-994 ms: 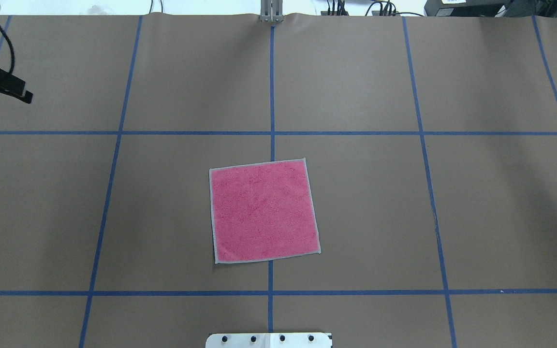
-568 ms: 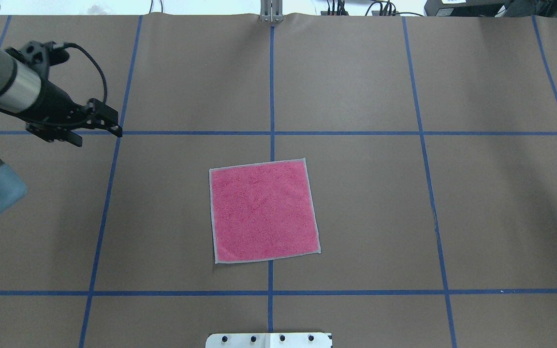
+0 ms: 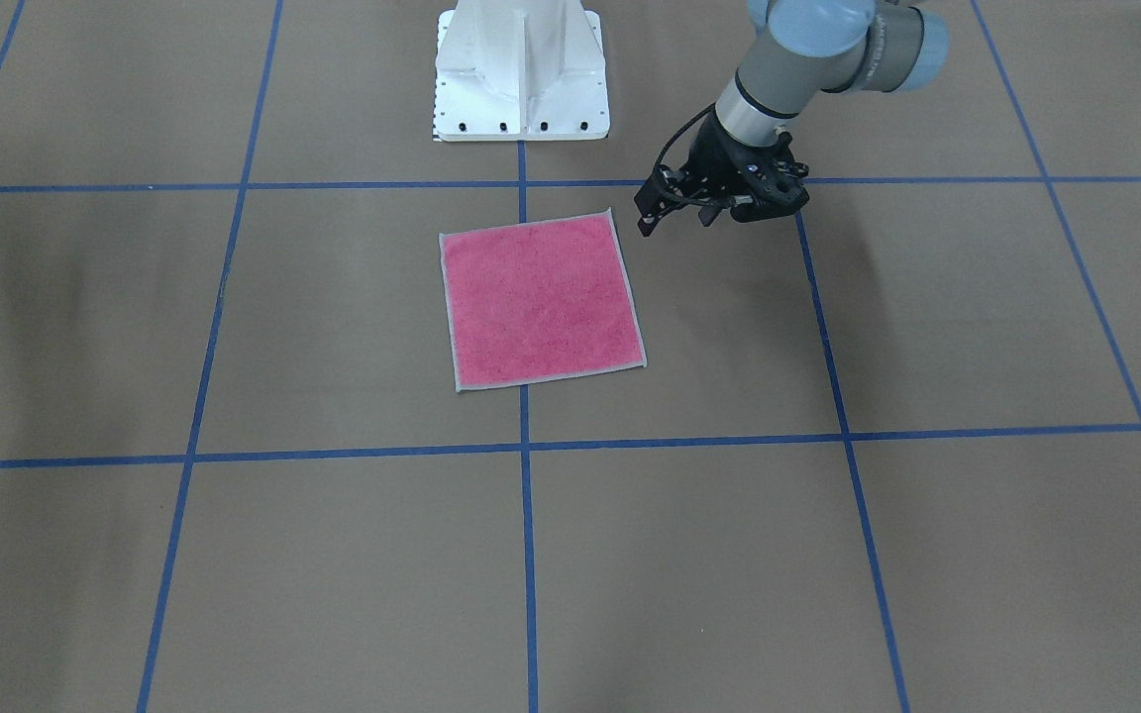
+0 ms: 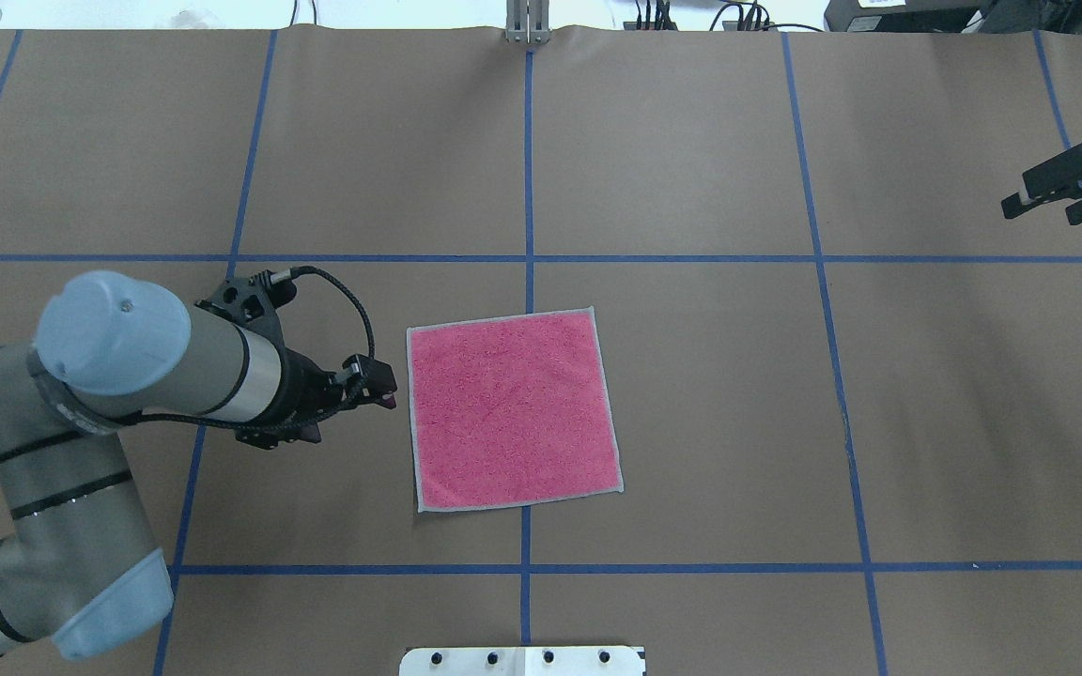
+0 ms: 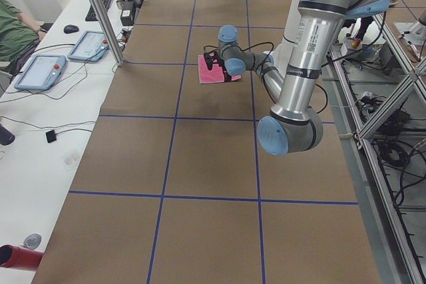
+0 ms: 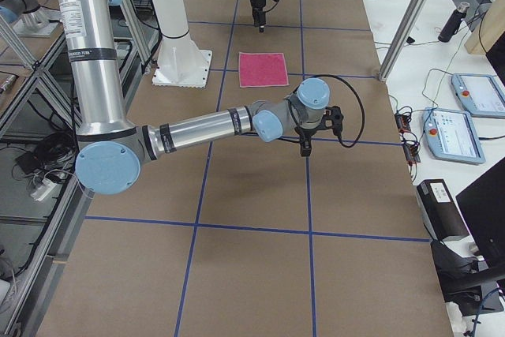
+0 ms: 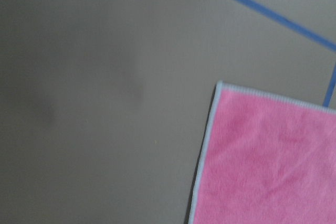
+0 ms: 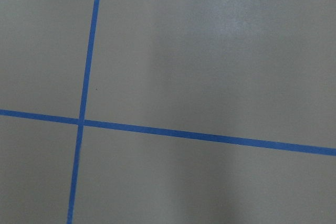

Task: Fold towel twice with both arms
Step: 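Move the left gripper to the pink towel's corner nearest the robot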

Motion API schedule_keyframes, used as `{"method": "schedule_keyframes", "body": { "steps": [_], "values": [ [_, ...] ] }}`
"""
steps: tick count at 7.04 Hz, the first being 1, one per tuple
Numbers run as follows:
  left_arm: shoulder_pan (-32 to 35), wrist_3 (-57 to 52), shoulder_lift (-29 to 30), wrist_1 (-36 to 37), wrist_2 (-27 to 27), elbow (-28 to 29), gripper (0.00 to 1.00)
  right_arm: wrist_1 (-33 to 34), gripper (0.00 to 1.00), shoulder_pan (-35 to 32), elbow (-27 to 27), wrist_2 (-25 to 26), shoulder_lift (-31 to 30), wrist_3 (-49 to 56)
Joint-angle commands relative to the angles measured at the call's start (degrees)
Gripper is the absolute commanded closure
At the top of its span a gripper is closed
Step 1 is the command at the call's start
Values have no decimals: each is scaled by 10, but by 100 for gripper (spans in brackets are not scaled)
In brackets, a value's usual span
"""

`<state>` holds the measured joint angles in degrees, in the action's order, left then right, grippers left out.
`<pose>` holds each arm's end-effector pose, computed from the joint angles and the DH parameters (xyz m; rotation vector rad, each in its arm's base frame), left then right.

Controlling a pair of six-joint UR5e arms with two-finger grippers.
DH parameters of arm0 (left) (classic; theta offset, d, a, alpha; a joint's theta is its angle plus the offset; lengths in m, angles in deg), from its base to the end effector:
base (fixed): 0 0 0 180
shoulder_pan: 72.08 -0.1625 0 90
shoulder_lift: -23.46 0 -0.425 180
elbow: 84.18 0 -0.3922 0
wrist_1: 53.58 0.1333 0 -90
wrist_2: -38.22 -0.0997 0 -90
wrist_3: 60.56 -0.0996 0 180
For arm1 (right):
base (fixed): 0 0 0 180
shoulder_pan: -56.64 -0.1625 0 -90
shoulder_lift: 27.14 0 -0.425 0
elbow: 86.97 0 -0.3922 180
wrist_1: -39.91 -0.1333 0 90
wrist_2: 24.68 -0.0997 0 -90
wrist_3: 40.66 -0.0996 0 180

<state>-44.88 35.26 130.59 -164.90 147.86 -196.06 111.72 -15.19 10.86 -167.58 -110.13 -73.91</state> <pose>0.4531 -0.3451 0.2816 -0.1121 1.0859 -0.3380 -0.1195 -0.5368 0.4799 0.0922 -1.0365 -0.0270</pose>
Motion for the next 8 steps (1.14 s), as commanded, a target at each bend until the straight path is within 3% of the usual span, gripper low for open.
{"method": "schedule_keyframes", "body": {
  "steps": [1, 3, 8],
  "values": [
    [-67, 58, 2, -81, -49, 17, 1, -103, 1, 56, -3, 2, 2, -133],
    [-85, 67, 38, -85, -78, 59, 1, -155, 1, 79, -10, 4, 2, -164],
    [-91, 64, 47, -87, -77, 95, 5, -155, 1, 85, -10, 4, 4, -165]
  ]
}}
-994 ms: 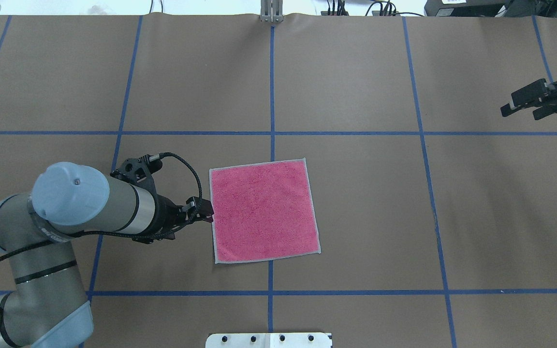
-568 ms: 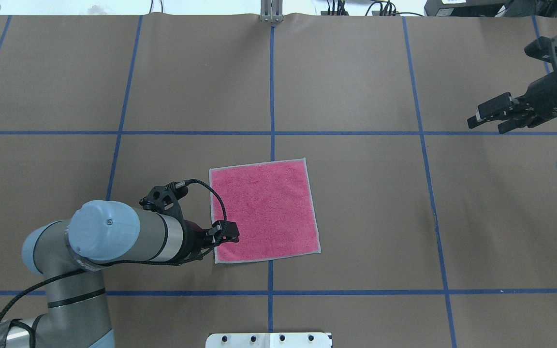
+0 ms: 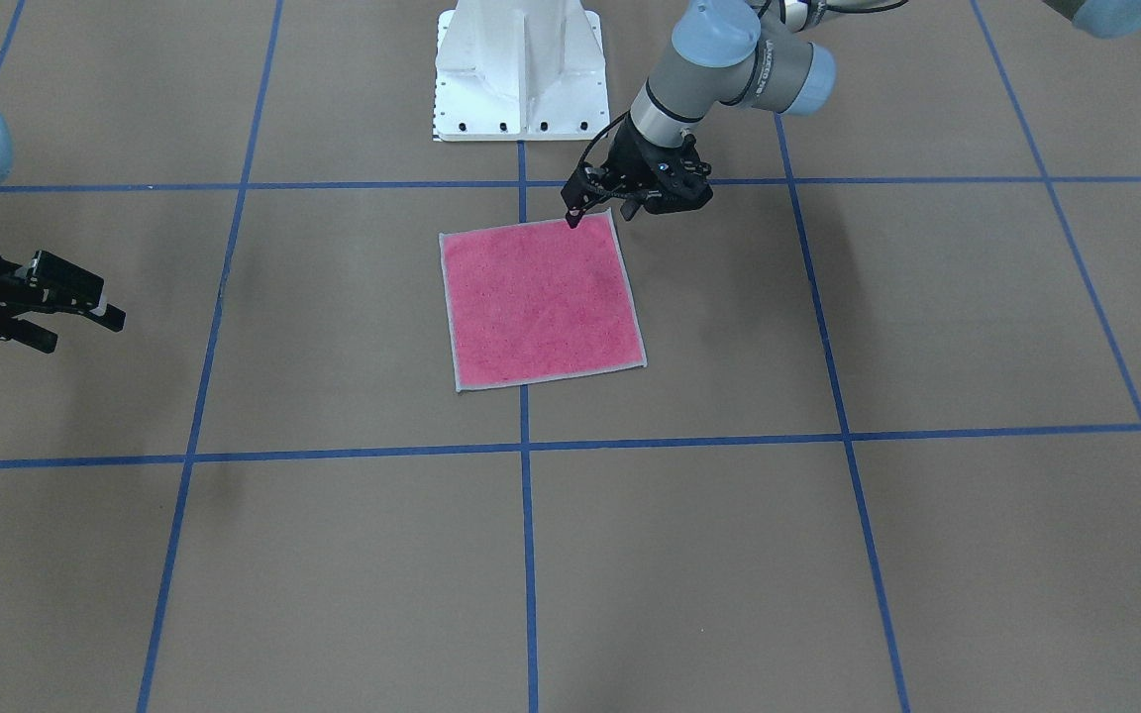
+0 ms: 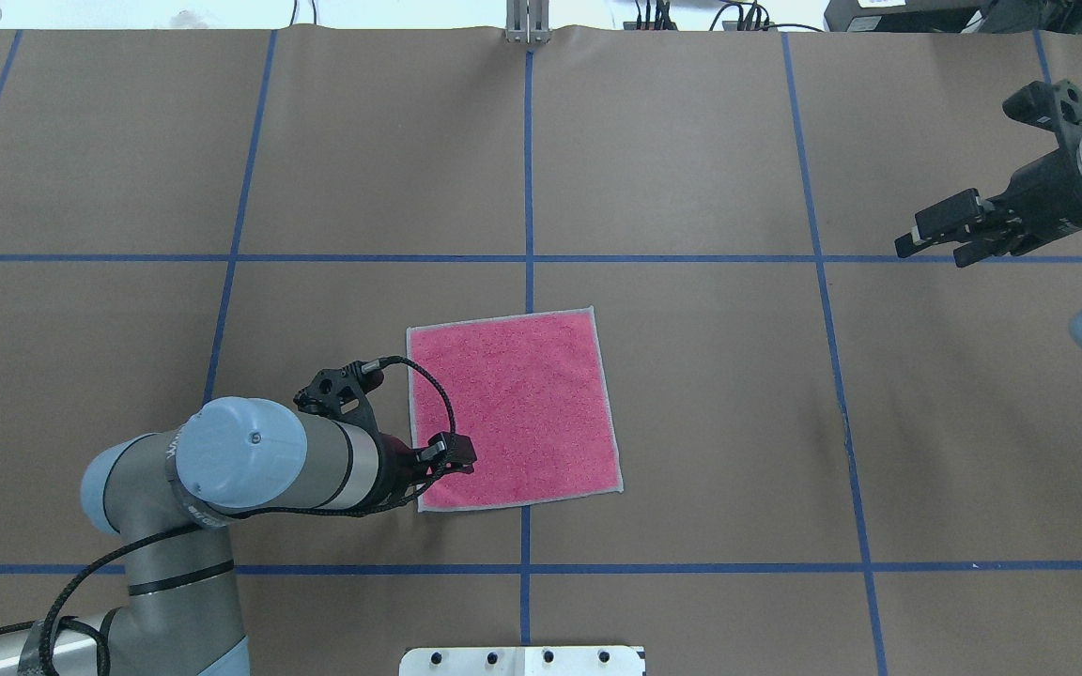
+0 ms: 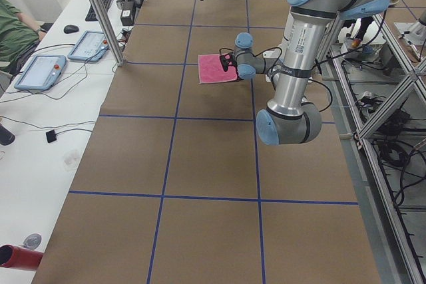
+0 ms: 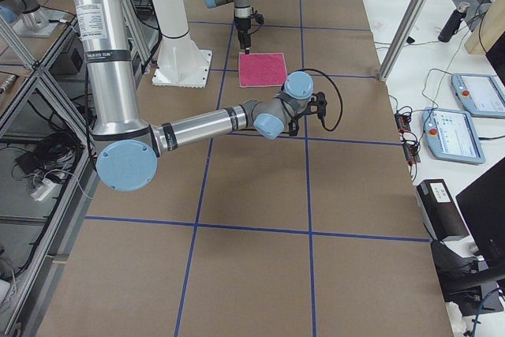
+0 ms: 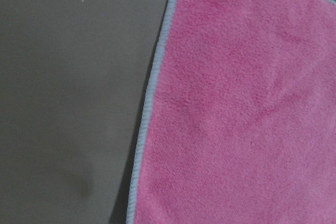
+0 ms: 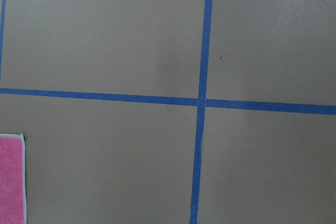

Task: Fold towel twice with both arms
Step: 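Move the left gripper to the pink towel's corner nearest the robot, then grasp the towel corner with the left gripper while the right arm approaches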

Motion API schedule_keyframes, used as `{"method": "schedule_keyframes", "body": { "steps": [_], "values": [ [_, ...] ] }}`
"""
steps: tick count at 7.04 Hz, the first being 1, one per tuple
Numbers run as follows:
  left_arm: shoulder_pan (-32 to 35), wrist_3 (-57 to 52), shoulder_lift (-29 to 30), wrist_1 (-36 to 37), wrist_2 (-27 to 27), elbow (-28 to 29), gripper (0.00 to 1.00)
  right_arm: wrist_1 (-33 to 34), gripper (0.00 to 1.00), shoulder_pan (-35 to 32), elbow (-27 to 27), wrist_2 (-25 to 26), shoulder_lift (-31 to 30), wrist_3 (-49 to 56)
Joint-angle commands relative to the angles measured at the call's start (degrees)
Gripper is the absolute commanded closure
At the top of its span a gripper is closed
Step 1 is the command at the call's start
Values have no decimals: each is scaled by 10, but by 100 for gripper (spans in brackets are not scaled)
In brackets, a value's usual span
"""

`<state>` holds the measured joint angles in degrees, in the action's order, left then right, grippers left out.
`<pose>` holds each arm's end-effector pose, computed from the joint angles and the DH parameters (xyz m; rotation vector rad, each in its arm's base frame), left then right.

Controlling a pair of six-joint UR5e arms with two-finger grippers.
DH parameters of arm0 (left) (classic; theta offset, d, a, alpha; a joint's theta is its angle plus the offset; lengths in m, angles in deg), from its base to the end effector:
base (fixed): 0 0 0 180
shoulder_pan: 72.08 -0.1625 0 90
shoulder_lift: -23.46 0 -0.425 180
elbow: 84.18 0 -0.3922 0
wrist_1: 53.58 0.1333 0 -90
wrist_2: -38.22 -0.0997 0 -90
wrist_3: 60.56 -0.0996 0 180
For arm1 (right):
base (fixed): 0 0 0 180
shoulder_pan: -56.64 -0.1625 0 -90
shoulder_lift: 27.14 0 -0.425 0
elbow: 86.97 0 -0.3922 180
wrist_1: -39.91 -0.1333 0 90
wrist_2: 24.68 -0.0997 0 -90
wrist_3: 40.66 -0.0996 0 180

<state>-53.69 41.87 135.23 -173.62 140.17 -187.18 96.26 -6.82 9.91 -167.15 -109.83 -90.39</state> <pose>0.5437 -0.2995 0.2848 -0.1277 1.1413 -0.3600 -0.1955 -0.5129 0.4547 0.0773 -1.1470 -0.0228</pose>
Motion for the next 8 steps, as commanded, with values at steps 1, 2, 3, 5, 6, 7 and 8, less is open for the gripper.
{"method": "schedule_keyframes", "body": {
  "steps": [1, 2, 3, 5, 6, 7, 8],
  "values": [
    [-7, -1, 0, 0, 0, 10, 6, 0, 1, 1, 0, 0, 2, -1],
    [-9, 1, 1, 0, 0, 16, 10, 0, 1, 1, 1, 0, 3, -2],
    [-10, 2, 1, 0, 0, 18, 16, 0, 1, 1, 2, -1, 3, -2],
    [-14, 3, 6, 0, 0, 24, 31, 0, 1, 1, 2, -1, 3, -5],
    [-14, 4, 11, 0, 0, 23, 52, 0, 1, 1, 2, -1, 3, -5],
    [-14, 3, 13, 0, 3, 21, 66, 0, 1, 1, 3, -2, 3, -5],
    [-14, 3, 13, 0, 4, 21, 77, 0, 1, 1, 3, -2, 3, -5]
  ]
}}
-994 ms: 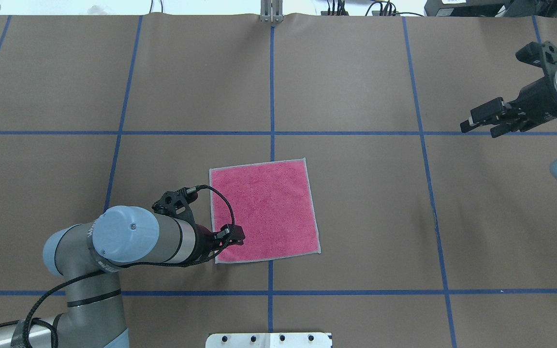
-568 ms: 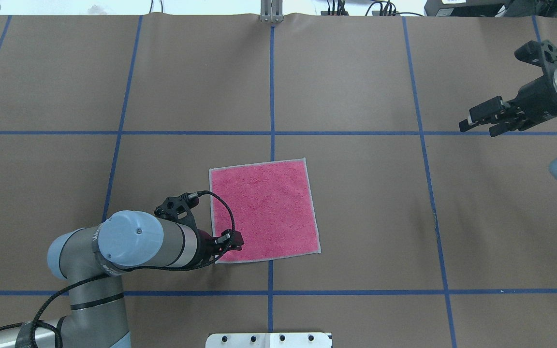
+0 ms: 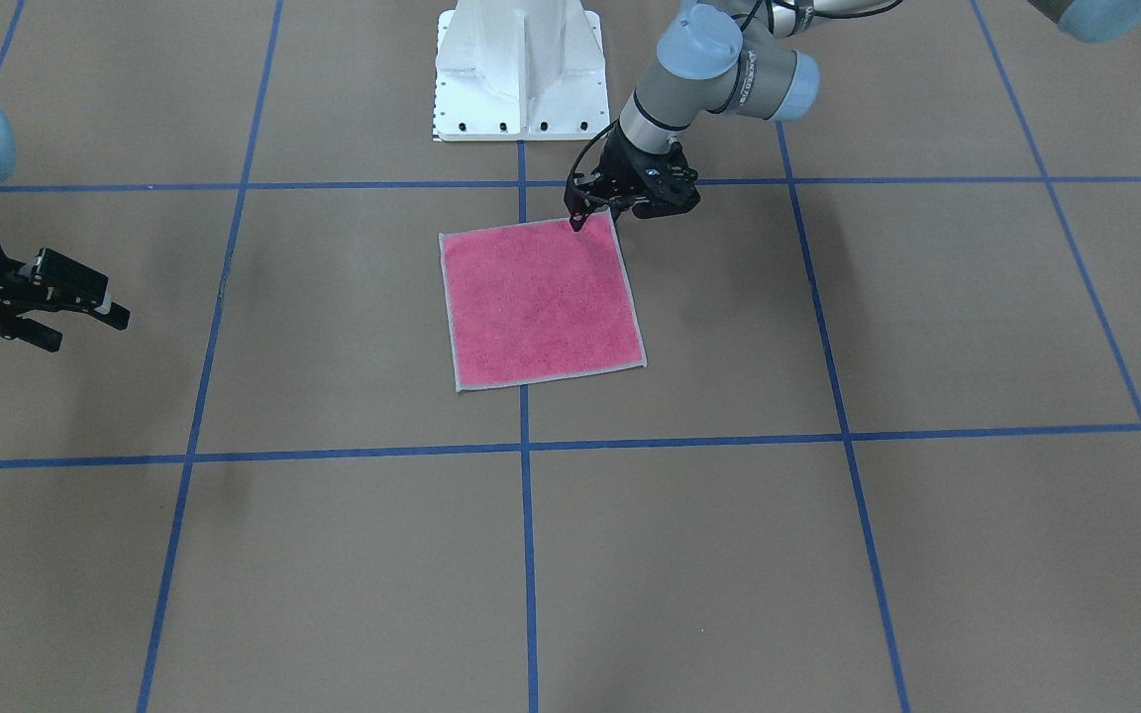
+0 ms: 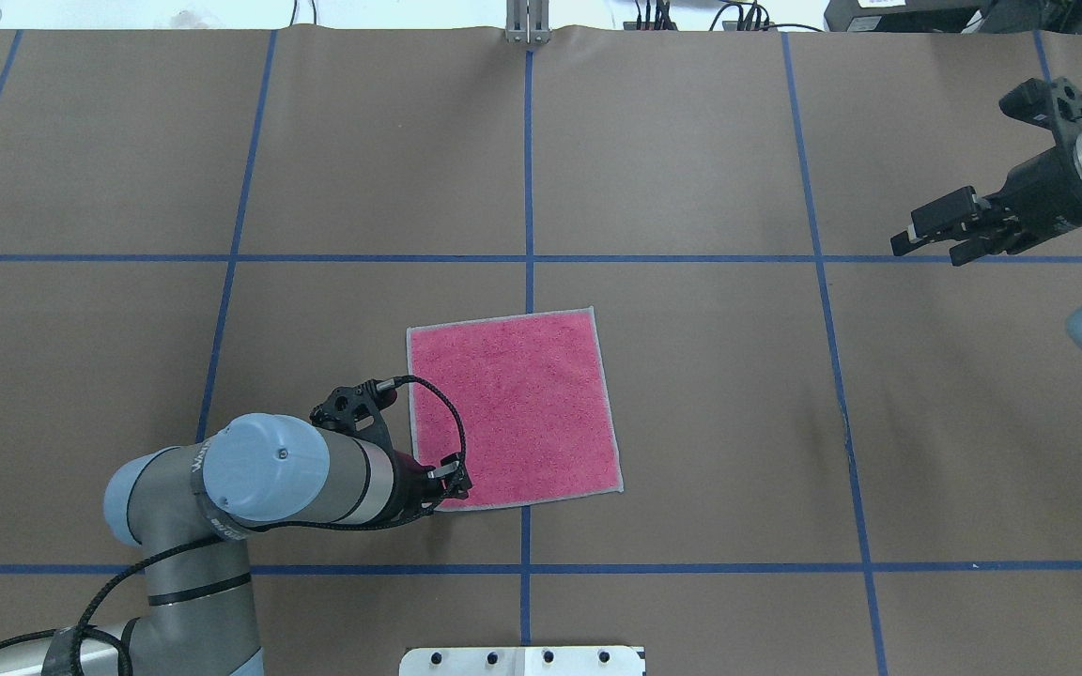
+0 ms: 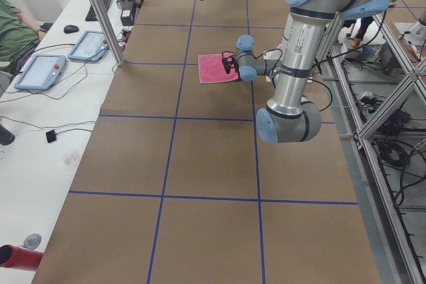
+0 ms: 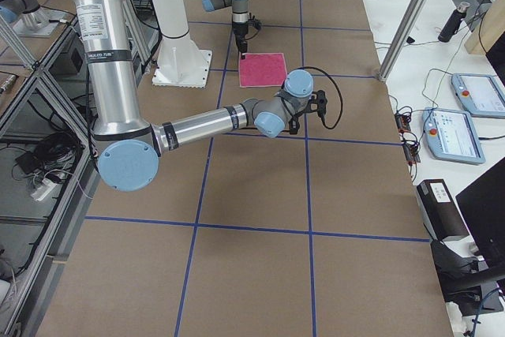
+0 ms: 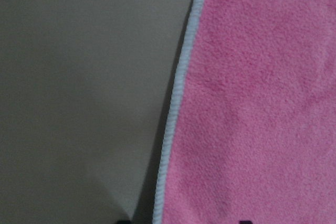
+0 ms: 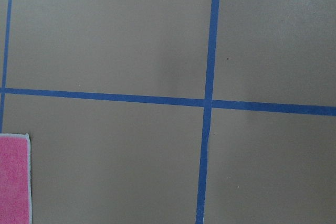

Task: Fold towel twice with both arms
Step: 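Grasp the towel corner with the left gripper while the right arm approaches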

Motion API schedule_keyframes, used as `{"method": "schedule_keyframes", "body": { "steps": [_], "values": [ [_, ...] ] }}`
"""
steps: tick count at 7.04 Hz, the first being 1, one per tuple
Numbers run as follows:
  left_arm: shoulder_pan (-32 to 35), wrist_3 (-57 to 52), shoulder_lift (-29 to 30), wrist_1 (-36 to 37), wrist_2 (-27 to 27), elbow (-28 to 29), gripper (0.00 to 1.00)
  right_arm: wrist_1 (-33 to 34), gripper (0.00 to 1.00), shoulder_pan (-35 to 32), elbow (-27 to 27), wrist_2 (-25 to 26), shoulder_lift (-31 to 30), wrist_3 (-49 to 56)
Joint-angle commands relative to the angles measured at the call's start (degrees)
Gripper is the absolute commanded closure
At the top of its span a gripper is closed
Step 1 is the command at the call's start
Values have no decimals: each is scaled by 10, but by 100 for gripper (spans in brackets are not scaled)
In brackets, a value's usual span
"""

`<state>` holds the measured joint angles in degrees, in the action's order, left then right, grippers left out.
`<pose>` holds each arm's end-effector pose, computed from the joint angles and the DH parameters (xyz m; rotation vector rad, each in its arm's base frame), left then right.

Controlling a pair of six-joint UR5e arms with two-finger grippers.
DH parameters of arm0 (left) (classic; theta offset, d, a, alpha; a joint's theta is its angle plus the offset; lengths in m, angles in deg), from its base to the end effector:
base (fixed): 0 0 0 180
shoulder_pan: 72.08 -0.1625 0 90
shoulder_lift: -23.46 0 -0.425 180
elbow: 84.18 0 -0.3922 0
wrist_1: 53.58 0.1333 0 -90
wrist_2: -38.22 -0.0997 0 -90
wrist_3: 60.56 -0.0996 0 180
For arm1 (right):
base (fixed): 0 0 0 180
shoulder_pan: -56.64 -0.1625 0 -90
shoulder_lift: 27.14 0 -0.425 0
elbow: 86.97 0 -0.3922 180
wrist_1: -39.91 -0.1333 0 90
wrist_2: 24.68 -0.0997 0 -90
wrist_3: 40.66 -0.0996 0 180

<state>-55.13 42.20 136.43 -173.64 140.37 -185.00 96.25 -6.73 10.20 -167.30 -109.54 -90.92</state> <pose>0.5633 -0.2891 0.2891 -0.1497 1.1218 -0.3443 -0.1967 -0.5131 0.4493 0.0775 -1.1536 -0.0223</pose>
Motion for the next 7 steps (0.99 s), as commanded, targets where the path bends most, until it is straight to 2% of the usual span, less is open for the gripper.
{"method": "schedule_keyframes", "body": {
  "steps": [1, 2, 3, 5, 7],
  "values": [
    [0, 0, 1, 0, 2, 0, 93, 0, 1, 0, -1, 0, 0, 0],
    [0, 1, 1, 1, 3, -2, 100, 0, 1, 0, -2, 0, 0, 0],
    [0, 7, 1, 1, 3, -7, 100, 0, 2, 3, -1, -1, 0, -7],
    [5, 17, 8, 2, 3, -10, 100, -28, 2, 58, 5, 11, 28, -126],
    [15, 21, 23, 7, 3, -10, 100, -56, 1, 134, 6, 72, 57, -231]
  ]
}}
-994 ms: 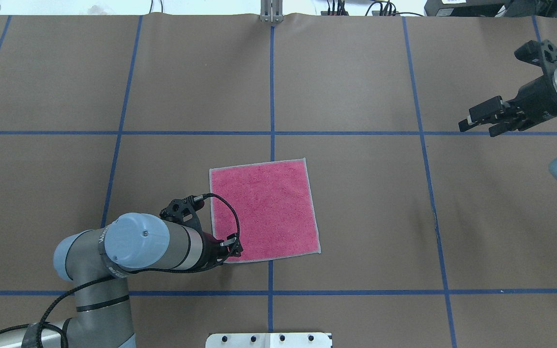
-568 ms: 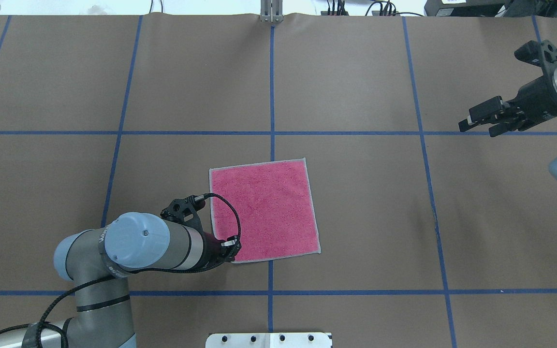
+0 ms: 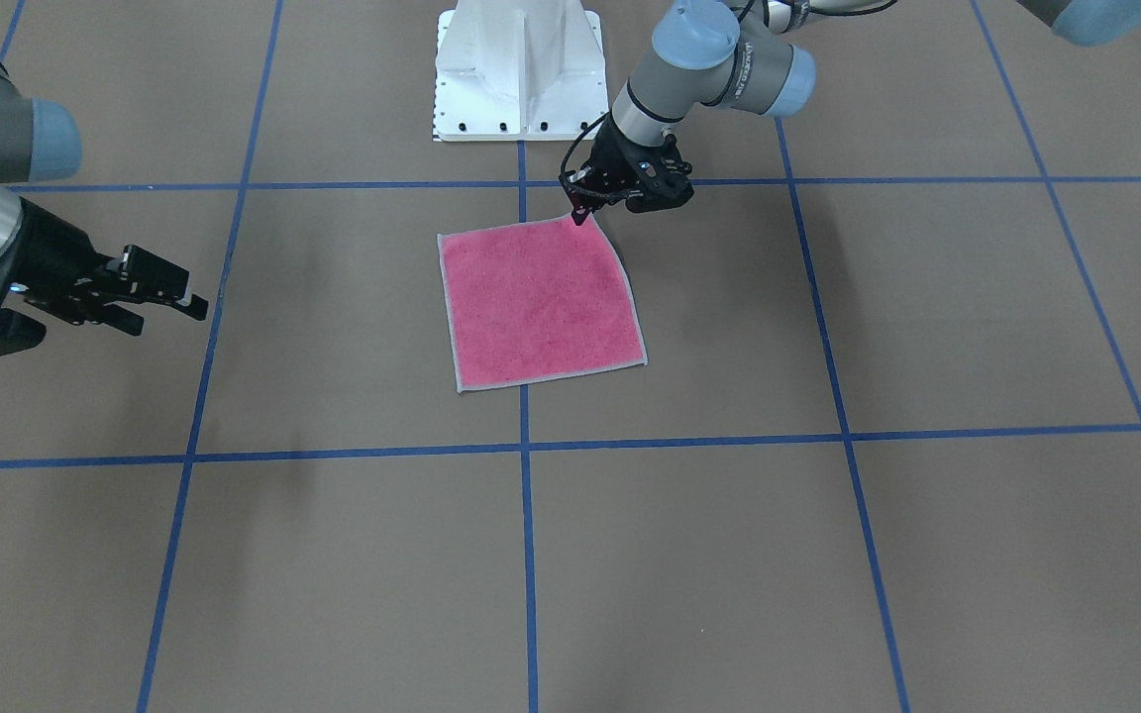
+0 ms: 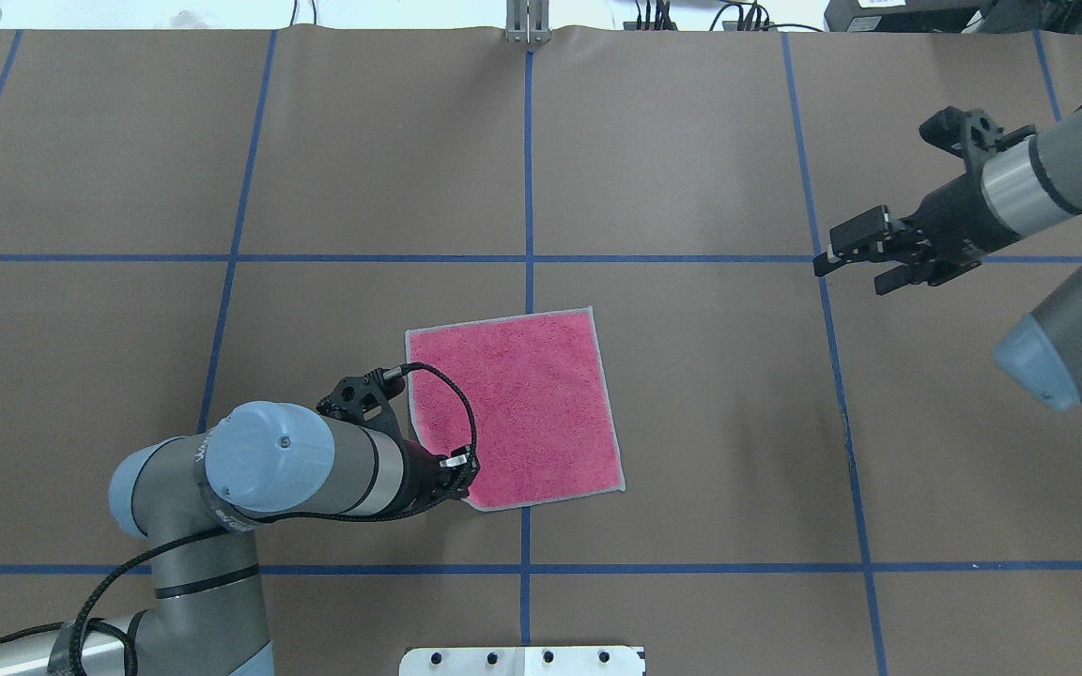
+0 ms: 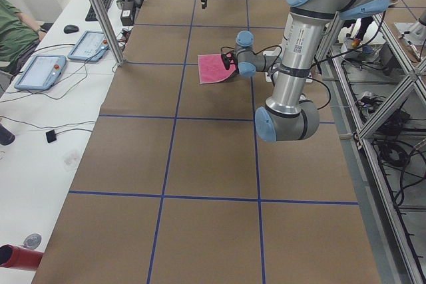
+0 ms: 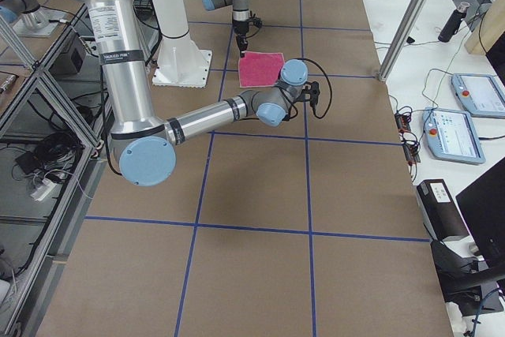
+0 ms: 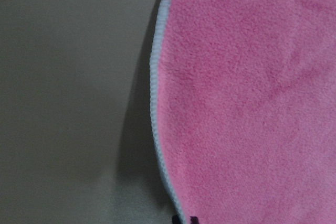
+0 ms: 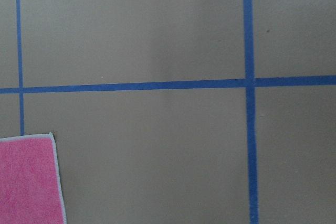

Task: Fold towel twice with both arms
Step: 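Move the right gripper down to the towel's other near corner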

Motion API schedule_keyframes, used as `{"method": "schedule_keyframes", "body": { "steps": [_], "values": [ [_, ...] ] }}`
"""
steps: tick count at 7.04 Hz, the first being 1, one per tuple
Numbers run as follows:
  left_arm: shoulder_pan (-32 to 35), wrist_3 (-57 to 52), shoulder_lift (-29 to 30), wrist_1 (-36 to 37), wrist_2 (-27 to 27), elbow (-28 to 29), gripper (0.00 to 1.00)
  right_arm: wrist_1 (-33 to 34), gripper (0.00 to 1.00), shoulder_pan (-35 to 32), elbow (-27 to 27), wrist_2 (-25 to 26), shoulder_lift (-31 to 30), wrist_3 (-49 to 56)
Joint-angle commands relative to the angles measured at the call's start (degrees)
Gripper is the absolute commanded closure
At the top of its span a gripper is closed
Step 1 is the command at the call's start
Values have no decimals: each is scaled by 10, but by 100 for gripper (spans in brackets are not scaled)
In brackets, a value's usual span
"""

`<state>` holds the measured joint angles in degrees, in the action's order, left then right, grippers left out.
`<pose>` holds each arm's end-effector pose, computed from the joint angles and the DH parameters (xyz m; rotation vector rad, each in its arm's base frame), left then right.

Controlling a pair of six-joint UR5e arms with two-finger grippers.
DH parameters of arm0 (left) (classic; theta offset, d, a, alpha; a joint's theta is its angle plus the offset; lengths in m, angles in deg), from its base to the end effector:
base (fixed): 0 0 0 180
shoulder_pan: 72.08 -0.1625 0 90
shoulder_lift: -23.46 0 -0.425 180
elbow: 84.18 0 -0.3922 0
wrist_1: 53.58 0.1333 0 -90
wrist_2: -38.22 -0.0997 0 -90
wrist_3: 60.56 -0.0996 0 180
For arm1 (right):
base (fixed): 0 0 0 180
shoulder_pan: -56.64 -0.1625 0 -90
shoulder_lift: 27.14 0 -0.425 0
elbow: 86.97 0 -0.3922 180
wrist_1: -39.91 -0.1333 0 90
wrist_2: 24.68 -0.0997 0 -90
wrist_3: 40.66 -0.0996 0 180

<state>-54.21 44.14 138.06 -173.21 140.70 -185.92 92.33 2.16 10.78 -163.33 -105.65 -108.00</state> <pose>0.5579 -0.2973 0.2651 -0.1624 1.1586 -0.3774 -0.2804 -0.4935 0.4023 -0.0276 -1.2008 0.0664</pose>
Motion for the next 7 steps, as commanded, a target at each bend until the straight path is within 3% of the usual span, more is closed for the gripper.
{"method": "schedule_keyframes", "body": {
  "steps": [1, 7],
  "values": [
    [19, 2, 10, 4, 1, 0, 100, -22, 1, 83, 2, 73, 34, -106],
    [47, 1, 7, 5, 18, 10, 100, -42, 2, 191, 2, 168, 64, -238]
  ]
}}
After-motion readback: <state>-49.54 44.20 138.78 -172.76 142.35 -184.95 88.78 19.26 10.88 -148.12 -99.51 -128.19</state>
